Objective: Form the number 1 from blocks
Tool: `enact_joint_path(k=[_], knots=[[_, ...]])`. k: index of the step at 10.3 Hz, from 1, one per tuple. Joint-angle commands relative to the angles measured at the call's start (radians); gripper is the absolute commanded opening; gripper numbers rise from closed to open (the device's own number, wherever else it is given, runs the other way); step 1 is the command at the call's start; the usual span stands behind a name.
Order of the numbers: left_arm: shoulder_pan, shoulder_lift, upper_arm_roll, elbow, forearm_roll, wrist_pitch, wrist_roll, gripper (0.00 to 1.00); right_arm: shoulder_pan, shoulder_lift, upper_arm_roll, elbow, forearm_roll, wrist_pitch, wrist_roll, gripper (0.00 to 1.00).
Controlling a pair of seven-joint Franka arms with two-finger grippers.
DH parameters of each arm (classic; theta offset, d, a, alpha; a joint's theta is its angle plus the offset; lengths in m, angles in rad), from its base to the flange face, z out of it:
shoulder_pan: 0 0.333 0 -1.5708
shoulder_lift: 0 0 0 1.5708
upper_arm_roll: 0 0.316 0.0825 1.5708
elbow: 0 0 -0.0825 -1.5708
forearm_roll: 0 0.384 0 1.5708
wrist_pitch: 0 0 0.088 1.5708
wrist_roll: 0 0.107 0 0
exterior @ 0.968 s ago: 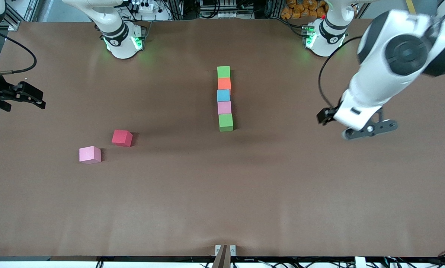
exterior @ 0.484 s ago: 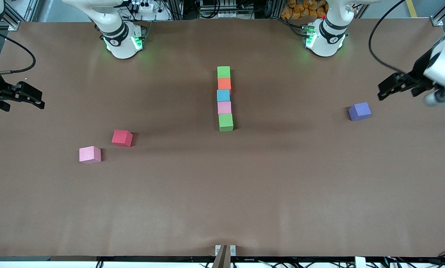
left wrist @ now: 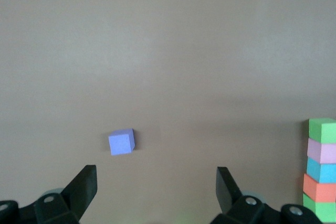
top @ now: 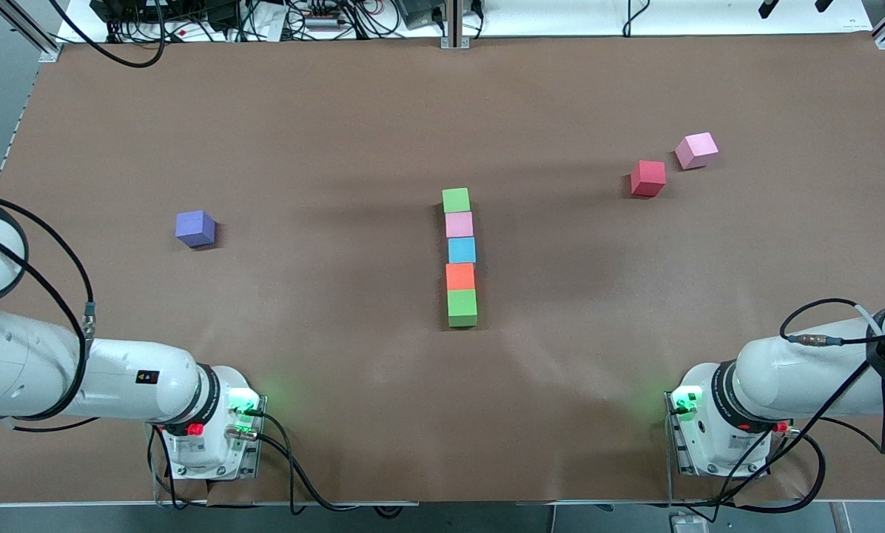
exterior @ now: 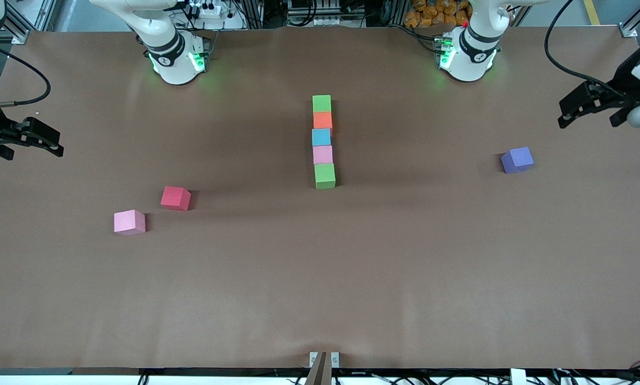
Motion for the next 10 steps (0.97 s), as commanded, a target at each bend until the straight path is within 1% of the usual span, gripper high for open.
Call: enact_joint_path(k=[1, 4, 7, 10], knots=[[-0.015, 0.026, -0.009, 0.055, 0.009, -0.07, 0.02, 1.0, -0.018, 0.015, 0.012, 0.029, 0.003, -0.017, -0.011, 1.0], [-0.015, 0.022, -0.017, 0.055, 0.009, -0.093, 0.02, 1.0, -0.019, 0.015, 0.01, 0.029, 0.001, -0.017, -0.012, 1.0], [-0.02, 0.022, -0.017, 0.055, 0.003, -0.093, 0.02, 1.0, -0.018, 0.015, 0.01, 0.029, 0.003, -0.017, -0.009, 1.0], [-0.018, 0.022, -0.032, 0.055, 0.003, -0.093, 0.011, 1.0, -0.016, 0.01, 0.01, 0.031, 0.003, -0.024, -0.012, 1.0]])
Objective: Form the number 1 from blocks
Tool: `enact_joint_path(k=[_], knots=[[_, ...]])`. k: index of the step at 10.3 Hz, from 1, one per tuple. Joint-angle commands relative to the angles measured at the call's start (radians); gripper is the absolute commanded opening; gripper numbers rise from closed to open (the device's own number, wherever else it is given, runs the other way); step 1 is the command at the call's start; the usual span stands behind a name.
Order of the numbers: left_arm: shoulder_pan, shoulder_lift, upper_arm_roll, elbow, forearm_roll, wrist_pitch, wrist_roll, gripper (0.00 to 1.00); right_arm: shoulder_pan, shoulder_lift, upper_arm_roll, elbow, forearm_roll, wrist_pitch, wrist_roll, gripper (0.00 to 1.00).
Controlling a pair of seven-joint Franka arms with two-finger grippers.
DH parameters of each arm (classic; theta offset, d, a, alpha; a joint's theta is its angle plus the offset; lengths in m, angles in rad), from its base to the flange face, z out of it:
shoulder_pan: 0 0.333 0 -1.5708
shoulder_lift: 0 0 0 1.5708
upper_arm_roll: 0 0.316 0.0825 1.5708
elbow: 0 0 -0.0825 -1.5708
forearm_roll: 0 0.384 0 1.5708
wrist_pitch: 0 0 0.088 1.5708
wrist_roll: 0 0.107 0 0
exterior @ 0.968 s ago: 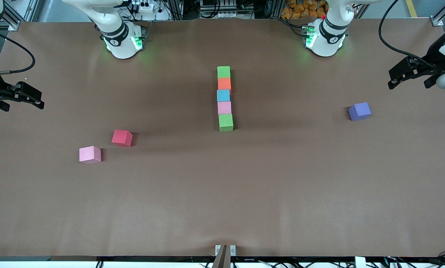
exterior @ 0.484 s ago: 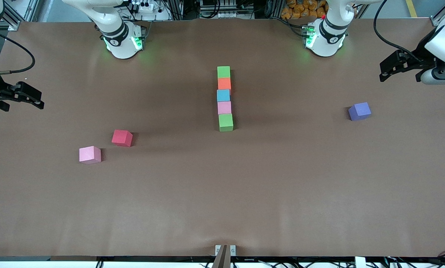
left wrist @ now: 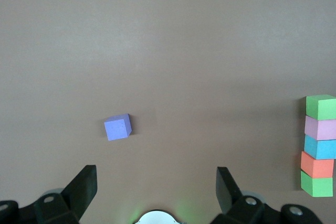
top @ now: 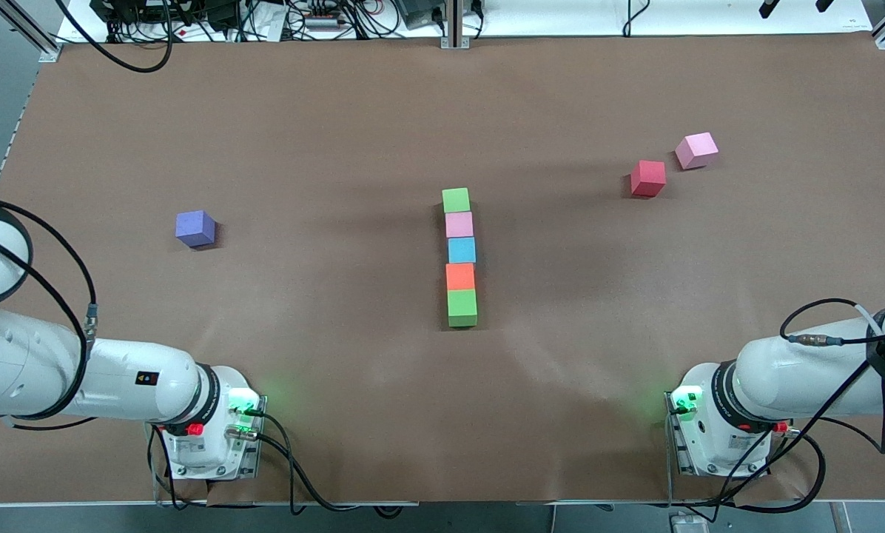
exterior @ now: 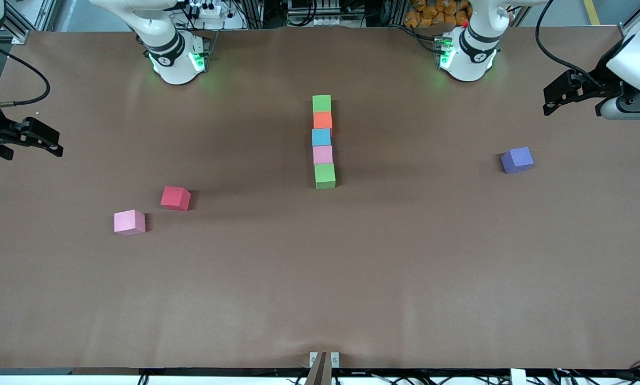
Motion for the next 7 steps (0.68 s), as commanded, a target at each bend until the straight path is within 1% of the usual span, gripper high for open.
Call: enact_joint_path(k=[1, 7], knots=[[-0.001, 0.014, -0.011, 0.034, 0.006, -0.032, 0.009, 1.0, -0.015, 0.01, 0.01, 0.031, 0.003, -0.036, -0.012, 1.0], [0.004, 0.01, -0.01, 0.034, 0.009, -0.032, 0.006, 1.0, -0.013, 0.011, 0.015, 0.043, 0.003, -0.05, -0.008, 1.0]])
